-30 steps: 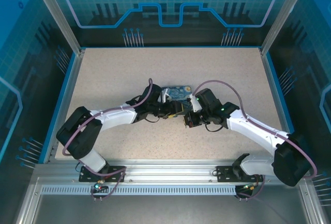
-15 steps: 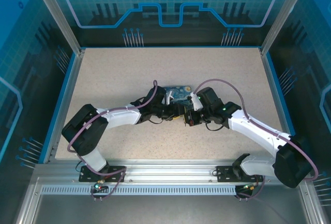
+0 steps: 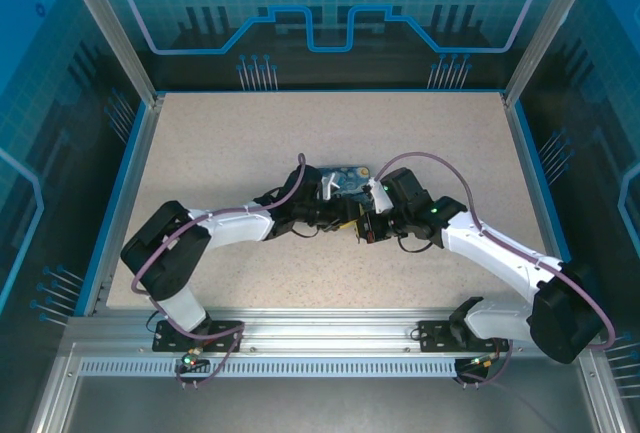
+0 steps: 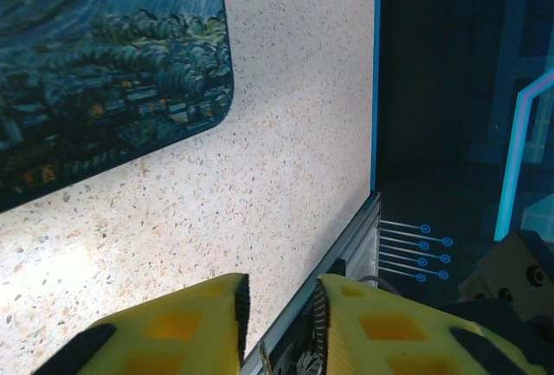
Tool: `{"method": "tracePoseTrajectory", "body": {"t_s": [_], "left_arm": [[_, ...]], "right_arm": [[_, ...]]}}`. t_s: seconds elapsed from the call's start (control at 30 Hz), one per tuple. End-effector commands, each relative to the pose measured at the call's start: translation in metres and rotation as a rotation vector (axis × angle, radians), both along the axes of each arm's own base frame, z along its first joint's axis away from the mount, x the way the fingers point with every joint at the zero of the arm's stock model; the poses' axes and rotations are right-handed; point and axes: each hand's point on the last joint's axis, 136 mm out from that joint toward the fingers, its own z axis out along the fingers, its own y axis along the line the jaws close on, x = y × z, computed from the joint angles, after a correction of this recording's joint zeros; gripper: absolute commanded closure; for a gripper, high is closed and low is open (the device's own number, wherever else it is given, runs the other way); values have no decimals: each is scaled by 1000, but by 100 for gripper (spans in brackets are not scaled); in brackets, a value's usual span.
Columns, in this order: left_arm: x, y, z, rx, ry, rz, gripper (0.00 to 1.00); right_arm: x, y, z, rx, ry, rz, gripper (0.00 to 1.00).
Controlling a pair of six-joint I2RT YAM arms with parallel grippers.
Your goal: Unlock the padlock with the key
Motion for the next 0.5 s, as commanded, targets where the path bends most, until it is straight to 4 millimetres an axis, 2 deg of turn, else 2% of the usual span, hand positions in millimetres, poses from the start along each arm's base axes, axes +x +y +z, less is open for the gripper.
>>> {"method": "tracePoseTrajectory", "body": {"t_s": [0.0,0.2,0.33,0.47], "left_arm": [[-2,-10,5,-32,-1,-32,78],[-3,-11,2,-28,4,-34,95],[-1,-9,1,-17,0,-17,100],[1,-7,1,-9,-5,6,100]], "right_arm": [[5,2,10,26,-21,8,100],[6,1,10,25,-20,6,100],[6,-1,8,16,-19,1,100],[7,-3,6,13,-15,-5,100]]}}
